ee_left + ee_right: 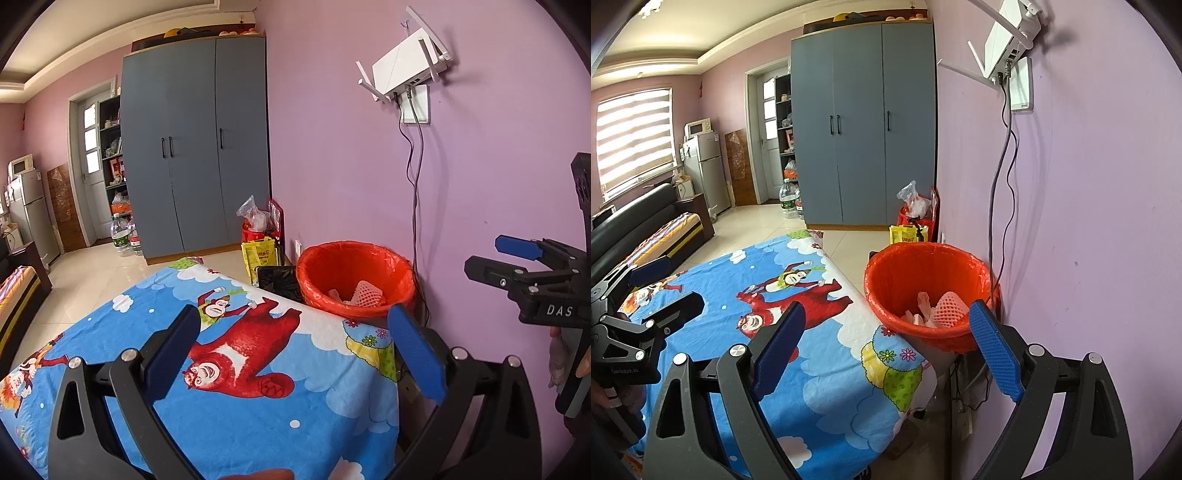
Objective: Collect trash
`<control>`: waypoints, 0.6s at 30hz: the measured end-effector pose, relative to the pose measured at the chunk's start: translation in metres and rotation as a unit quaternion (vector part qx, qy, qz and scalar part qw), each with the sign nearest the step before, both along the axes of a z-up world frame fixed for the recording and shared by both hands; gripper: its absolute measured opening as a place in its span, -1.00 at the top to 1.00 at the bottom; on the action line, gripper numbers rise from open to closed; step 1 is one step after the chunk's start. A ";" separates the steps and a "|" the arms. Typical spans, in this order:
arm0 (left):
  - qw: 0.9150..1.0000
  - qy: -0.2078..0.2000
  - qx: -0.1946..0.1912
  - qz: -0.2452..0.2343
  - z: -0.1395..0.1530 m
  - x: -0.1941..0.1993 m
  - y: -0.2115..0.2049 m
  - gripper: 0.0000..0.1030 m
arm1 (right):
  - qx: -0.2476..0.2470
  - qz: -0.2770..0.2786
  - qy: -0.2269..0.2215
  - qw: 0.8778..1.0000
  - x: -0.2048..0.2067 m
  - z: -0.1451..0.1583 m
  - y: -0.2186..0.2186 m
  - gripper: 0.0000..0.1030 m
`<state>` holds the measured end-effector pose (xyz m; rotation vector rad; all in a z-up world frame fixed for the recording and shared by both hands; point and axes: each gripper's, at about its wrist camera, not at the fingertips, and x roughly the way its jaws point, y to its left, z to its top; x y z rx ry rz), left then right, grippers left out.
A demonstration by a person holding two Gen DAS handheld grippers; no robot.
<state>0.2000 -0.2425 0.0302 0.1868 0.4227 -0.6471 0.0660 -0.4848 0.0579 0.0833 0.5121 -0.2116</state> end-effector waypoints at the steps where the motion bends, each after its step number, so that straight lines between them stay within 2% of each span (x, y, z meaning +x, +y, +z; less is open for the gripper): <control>1: 1.000 0.000 -0.001 -0.001 -0.001 0.000 0.001 -0.91 | 0.000 0.001 0.000 1.000 0.000 -0.001 0.001 -0.64; 18: 1.000 -0.005 -0.014 0.005 -0.007 0.000 0.009 -0.91 | 0.001 0.005 0.007 1.000 0.002 -0.006 0.005 -0.64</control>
